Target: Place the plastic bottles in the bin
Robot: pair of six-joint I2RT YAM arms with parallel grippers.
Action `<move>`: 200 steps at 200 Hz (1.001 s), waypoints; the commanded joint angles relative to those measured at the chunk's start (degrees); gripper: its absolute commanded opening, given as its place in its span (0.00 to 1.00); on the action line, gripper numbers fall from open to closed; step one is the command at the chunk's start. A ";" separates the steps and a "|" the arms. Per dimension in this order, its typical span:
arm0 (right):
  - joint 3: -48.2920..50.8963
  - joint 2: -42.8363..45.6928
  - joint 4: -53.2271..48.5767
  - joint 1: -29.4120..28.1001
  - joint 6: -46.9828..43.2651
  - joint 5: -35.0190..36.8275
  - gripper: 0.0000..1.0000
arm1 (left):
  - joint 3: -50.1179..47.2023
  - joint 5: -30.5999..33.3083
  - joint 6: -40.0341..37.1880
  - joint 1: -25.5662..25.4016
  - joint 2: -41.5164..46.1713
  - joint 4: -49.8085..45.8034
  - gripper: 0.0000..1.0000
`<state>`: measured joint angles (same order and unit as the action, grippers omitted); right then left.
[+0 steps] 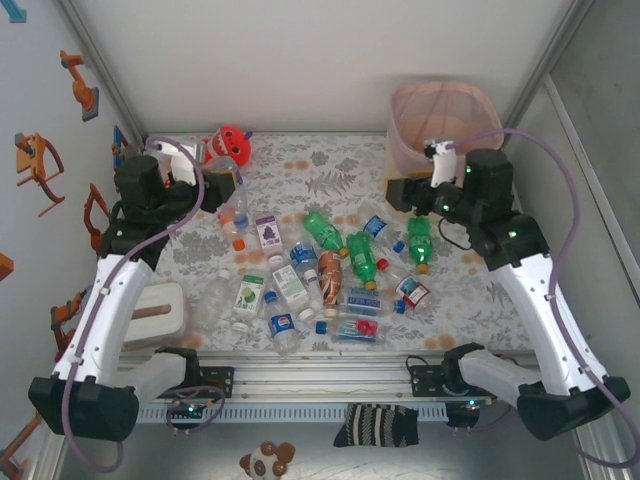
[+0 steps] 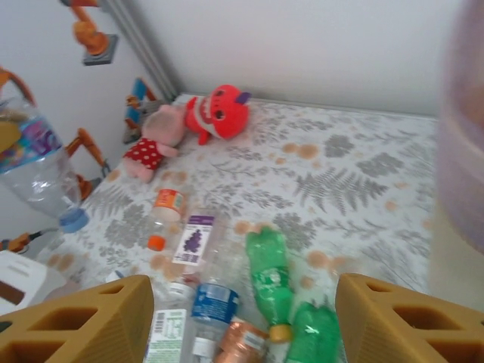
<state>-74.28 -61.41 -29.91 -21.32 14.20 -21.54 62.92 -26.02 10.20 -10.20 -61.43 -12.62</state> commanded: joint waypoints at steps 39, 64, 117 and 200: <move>5.08 -4.24 21.40 -17.66 -3.16 11.19 0.62 | 0.40 -1.08 24.41 -3.28 -1.15 9.43 0.43; 0.16 -10.88 20.67 -23.87 -7.61 13.21 0.66 | 0.36 -0.18 25.20 -4.33 -0.98 7.76 0.43; -11.29 -24.68 20.48 -32.14 -10.07 14.55 0.79 | -0.16 -0.51 25.40 -5.36 -0.69 6.79 0.43; -19.94 -34.58 19.91 -33.98 -10.35 16.91 0.93 | -0.35 -2.44 25.66 -5.71 -0.62 6.88 0.44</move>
<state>-91.31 -94.35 -11.25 -55.00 4.40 -7.40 62.28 -26.76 35.27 -15.42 -62.87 -5.67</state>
